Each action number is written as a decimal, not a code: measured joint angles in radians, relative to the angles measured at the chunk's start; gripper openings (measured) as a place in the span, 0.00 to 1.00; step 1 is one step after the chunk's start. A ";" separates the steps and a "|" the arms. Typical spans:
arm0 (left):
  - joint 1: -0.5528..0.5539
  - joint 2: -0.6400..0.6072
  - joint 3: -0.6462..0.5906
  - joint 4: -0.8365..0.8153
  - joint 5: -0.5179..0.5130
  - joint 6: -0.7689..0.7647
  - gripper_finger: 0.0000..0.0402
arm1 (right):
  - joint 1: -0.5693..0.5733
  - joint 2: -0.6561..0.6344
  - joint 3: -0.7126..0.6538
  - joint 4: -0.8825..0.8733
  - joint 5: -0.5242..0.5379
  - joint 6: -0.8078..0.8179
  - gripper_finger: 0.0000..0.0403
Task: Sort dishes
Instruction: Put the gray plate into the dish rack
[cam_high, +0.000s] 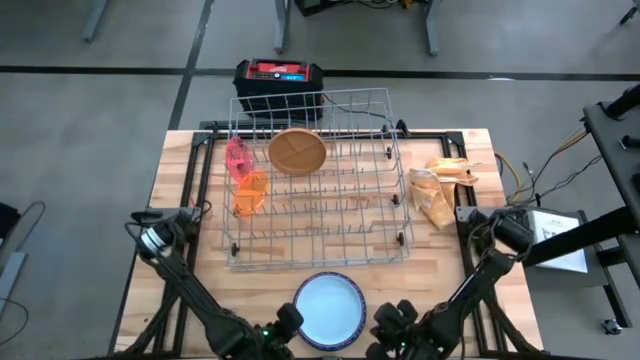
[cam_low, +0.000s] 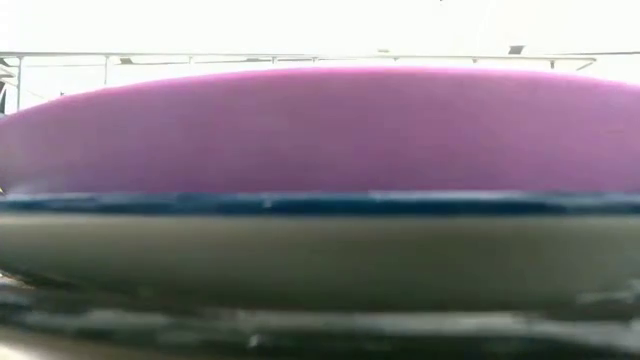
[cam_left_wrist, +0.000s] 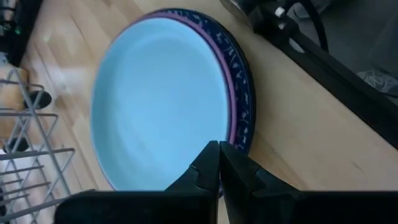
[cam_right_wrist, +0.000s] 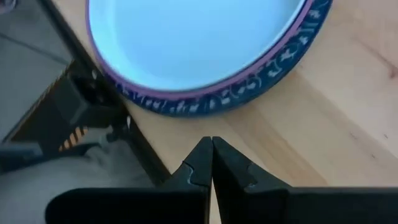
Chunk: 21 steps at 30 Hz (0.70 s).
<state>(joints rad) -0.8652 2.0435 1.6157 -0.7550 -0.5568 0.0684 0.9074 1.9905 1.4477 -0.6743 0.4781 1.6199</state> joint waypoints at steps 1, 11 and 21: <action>0.004 0.006 0.000 0.000 -0.002 -0.003 0.00 | -0.002 0.004 0.000 -0.001 0.027 0.010 0.00; 0.080 0.066 -0.006 0.008 -0.004 -0.066 0.00 | -0.047 -0.002 0.000 -0.009 0.107 0.021 0.14; 0.122 0.163 -0.003 0.040 0.018 -0.062 0.00 | -0.061 0.031 -0.001 -0.036 0.126 0.056 0.31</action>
<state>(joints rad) -0.7429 2.2064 1.6127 -0.7146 -0.5385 0.0059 0.8463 2.0217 1.4464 -0.7101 0.6042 1.6764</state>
